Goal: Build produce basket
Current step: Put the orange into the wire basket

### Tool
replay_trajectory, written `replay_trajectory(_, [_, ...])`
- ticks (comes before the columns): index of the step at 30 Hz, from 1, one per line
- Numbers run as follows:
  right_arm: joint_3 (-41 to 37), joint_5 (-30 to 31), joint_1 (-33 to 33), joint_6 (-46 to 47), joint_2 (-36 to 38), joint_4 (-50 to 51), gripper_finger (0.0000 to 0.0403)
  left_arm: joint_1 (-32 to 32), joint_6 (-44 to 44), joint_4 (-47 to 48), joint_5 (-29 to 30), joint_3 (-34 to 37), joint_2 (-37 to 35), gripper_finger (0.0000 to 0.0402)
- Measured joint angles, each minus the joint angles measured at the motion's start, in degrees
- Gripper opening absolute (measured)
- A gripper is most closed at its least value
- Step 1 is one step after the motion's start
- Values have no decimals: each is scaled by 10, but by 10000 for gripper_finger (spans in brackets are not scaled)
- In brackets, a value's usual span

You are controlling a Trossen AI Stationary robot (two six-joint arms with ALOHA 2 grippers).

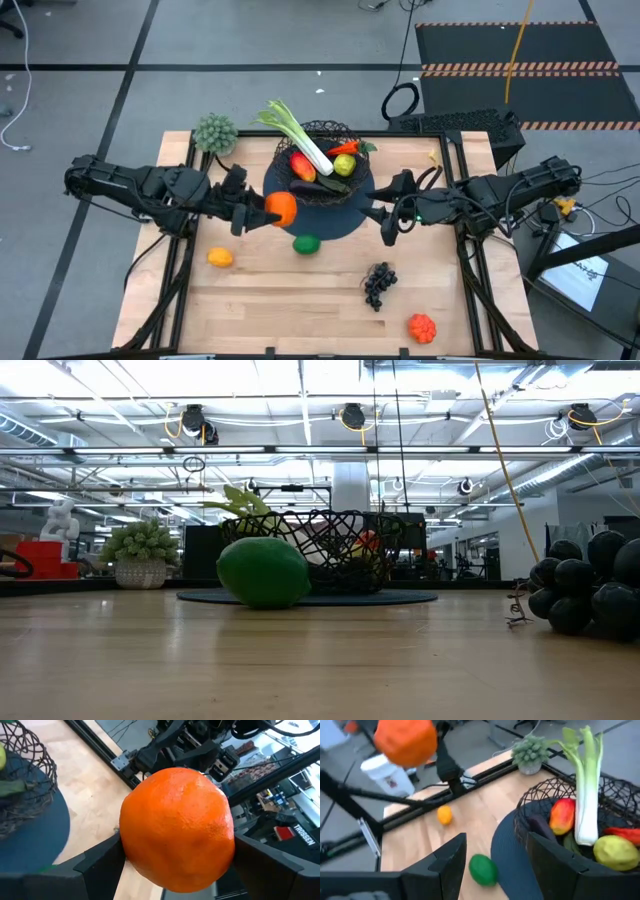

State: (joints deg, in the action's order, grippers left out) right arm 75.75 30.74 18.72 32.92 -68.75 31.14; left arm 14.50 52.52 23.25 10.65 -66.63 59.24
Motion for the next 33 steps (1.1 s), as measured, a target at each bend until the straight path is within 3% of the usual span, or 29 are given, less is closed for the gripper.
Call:
replay_trajectory(12, [0,-130,0,-35,10,80,200,-66,-71,-78,5,0,47,335])
replay_trajectory(19, [0,-127,-1,-56,25,95,200,-109,-98,-90,-4,0,100,335])
replay_trajectory(33, [0,-96,-45,-48,34,151,200,-197,-187,-65,-107,0,148,335])
